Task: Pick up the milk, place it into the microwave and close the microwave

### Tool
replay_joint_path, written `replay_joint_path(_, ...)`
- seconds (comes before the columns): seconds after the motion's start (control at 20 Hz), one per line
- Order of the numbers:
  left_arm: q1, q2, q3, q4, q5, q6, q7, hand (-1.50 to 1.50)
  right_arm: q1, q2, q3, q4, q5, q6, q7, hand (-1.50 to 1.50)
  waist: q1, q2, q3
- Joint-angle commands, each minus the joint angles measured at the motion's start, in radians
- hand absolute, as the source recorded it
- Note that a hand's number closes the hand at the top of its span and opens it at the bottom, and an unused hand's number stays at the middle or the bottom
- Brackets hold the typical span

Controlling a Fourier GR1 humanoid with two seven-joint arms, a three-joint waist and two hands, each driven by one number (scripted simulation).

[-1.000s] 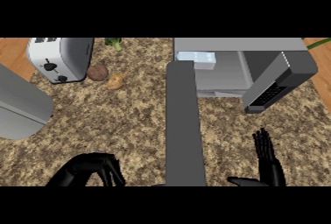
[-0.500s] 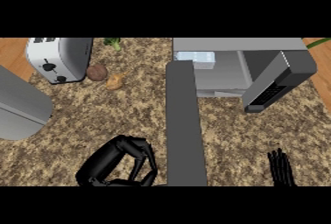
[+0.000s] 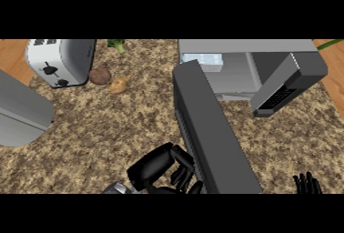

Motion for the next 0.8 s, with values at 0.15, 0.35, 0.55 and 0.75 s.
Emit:
replay_joint_path(0.15, -0.188, 0.0, -0.251, 0.2, 0.059, 0.234, 0.053, 1.5, 0.027, -0.066, 0.006, -0.078, -0.048, 0.126, -0.062, -1.5, -0.012, 0.004, 0.001)
replay_joint_path(0.35, -0.276, 0.0, -0.358, 0.338, 0.197, 0.349, 0.03, 1.5, 0.077, -0.057, 0.073, -0.188, -0.07, 0.154, -0.037, -1.5, -0.052, 0.009, 0.0)
replay_joint_path(0.55, -0.337, 0.0, -0.443, 0.375, 0.267, 0.485, 0.067, 1.5, 0.087, -0.085, 0.099, -0.339, -0.115, 0.156, 0.034, -1.5, -0.083, 0.012, -0.002)
replay_joint_path(0.75, -0.407, 0.0, -0.432, 0.411, 0.394, 0.588, 0.012, 1.5, 0.097, -0.103, 0.121, -0.405, -0.137, 0.151, 0.072, -1.5, -0.122, 0.021, -0.003)
